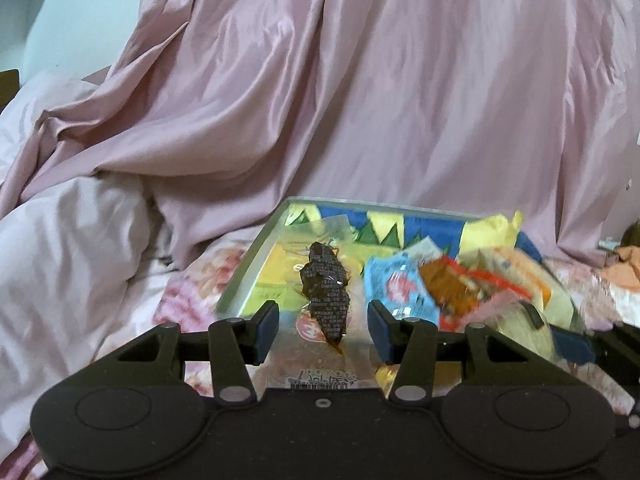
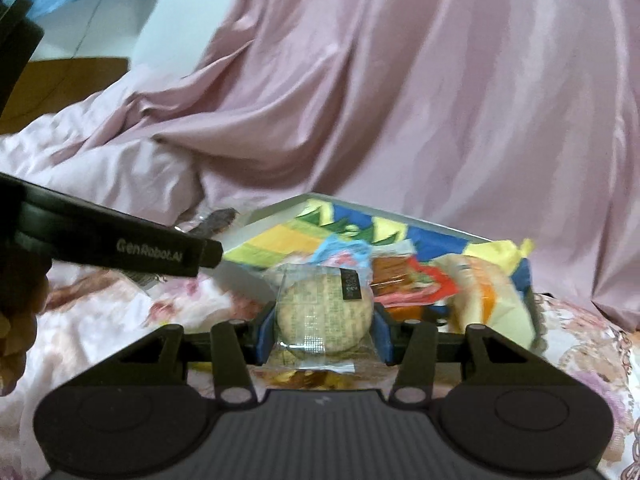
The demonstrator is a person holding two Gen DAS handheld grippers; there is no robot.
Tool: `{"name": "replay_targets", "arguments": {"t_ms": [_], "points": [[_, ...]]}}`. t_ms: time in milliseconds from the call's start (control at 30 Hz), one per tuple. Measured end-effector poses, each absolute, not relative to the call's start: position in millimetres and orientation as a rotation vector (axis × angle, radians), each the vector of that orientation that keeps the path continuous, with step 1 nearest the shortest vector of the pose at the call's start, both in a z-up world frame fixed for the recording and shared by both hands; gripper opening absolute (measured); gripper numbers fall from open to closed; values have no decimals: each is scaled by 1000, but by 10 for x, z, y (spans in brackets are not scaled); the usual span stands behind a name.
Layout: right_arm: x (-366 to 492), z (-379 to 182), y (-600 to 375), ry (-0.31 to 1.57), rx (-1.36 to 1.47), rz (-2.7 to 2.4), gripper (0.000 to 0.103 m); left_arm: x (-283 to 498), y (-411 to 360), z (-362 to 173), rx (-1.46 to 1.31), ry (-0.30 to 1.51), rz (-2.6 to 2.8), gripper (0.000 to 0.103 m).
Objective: Organize snacks
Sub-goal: 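Lower the dark strip into the tray with left tool while right lowers the cake there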
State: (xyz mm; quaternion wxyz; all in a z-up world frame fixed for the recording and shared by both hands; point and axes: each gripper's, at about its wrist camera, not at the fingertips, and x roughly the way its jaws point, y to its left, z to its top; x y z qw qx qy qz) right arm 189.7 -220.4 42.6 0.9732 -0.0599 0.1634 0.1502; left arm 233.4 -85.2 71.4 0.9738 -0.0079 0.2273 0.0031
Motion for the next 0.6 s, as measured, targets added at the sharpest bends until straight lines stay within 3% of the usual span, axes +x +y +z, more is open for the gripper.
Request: {"name": "replay_targets", "arguments": {"t_ms": [600], "points": [[2613,388,-2591,218,-88,240,53,3039,-1150,726,18,424,-23,51]]}}
